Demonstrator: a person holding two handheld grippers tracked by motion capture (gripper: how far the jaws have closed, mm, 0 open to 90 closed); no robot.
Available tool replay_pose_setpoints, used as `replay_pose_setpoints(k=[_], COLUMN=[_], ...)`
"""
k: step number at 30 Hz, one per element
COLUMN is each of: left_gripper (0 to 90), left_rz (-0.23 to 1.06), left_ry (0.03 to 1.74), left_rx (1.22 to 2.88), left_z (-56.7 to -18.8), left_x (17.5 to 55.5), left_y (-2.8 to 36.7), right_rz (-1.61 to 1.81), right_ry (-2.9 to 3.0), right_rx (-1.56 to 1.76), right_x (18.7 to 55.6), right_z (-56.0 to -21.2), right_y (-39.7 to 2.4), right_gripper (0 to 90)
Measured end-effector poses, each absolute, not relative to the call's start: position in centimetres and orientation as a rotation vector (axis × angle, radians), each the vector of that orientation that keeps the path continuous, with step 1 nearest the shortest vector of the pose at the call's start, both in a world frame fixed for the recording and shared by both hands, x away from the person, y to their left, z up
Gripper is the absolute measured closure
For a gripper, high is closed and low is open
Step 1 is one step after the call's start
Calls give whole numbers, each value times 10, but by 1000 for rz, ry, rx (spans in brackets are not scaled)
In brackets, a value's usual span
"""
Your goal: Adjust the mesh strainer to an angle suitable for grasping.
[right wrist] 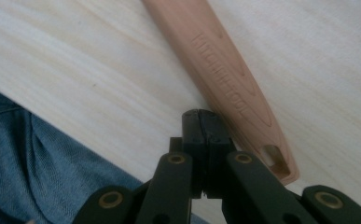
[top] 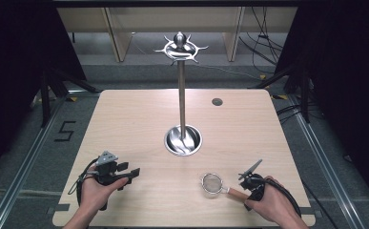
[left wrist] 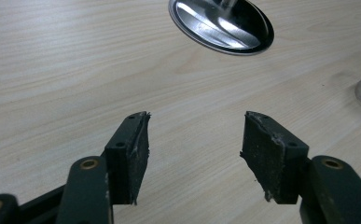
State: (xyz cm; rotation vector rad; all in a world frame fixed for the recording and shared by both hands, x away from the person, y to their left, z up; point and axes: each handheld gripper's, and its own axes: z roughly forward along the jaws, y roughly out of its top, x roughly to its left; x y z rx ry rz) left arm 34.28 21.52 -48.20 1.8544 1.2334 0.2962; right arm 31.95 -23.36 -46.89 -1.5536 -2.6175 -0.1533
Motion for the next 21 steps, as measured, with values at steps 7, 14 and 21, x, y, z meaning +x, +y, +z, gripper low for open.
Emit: replay_pose_setpoints(k=[7,14,21], left_gripper=[404,404,404], left_rz=[298,293,295], left_ry=[1235,1221,1219], left_rx=[1852,1860,1854], left_z=[-481,-481,-481], left_x=[344,344,344], left_y=[213,213,214], right_rz=[-156,-166,-177], right_ry=[-2600,-2616,-2672], right_rx=[-1628,-1716,-1723], right_x=[346,384,413], right_z=[-467,-462,-461], right_y=[-238,-236,-224], right_gripper=[900,895,894])
